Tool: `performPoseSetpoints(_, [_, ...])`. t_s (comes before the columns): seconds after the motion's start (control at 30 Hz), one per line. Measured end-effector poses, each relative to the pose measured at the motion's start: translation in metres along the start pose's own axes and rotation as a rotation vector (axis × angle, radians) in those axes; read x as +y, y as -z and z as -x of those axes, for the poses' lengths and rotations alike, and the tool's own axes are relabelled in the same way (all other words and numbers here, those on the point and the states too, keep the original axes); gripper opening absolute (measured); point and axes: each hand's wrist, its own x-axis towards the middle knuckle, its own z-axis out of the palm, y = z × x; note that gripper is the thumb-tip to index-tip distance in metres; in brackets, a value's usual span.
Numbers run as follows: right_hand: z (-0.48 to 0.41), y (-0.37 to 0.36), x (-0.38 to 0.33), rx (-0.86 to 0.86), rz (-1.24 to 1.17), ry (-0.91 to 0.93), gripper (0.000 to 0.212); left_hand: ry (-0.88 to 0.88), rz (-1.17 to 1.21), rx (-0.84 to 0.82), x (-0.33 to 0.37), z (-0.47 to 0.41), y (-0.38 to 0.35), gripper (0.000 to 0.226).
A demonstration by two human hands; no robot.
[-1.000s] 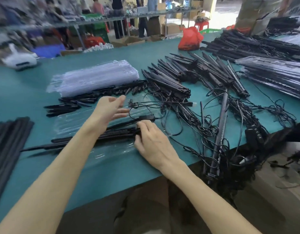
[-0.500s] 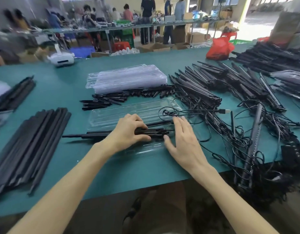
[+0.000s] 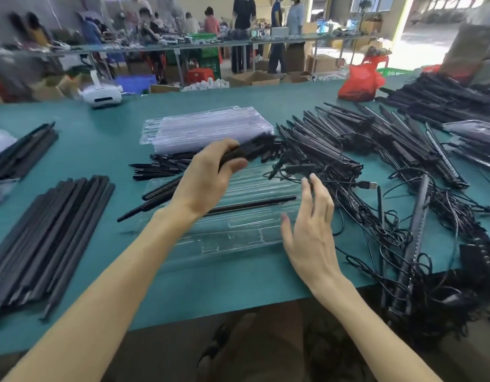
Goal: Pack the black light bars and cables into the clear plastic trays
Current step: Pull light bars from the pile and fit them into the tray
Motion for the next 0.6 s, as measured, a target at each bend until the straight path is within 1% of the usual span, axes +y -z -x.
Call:
performPoseSetpoints(0.13, [0.002,-0.001,0.001,-0.072,0.039,0.002,0.065,0.03,0.049,0.089,0.021,-0.026,0.008,0.026])
performPoseSetpoints(0.23, [0.002,-0.001,0.0,-0.12,0.028,0.022,0.061,0.159,0.103,0.107,0.029,-0.045,0.007,0.033])
performPoseSetpoints(0.27, [0.002,-0.001,0.0,-0.126,0.02,0.023,0.06,0.23,0.191,0.116,0.03,-0.05,0.005,0.038])
performPoseSetpoints(0.33, [0.003,0.001,0.0,-0.135,0.016,0.024,0.057,0.415,0.477,0.178,0.028,-0.059,0.0,0.046])
performPoseSetpoints(0.43, [0.003,0.003,-0.002,-0.159,0.01,0.042,0.057,0.724,0.926,0.213,0.019,-0.063,-0.005,0.046])
performPoseSetpoints(0.5, [0.004,0.004,-0.004,-0.181,-0.003,0.07,0.058,0.863,1.157,0.236,0.01,-0.061,-0.011,0.043])
performPoseSetpoints(0.6, [0.003,0.006,-0.003,-0.211,-0.049,0.138,0.059,1.001,1.402,0.379,-0.001,-0.055,-0.018,0.041])
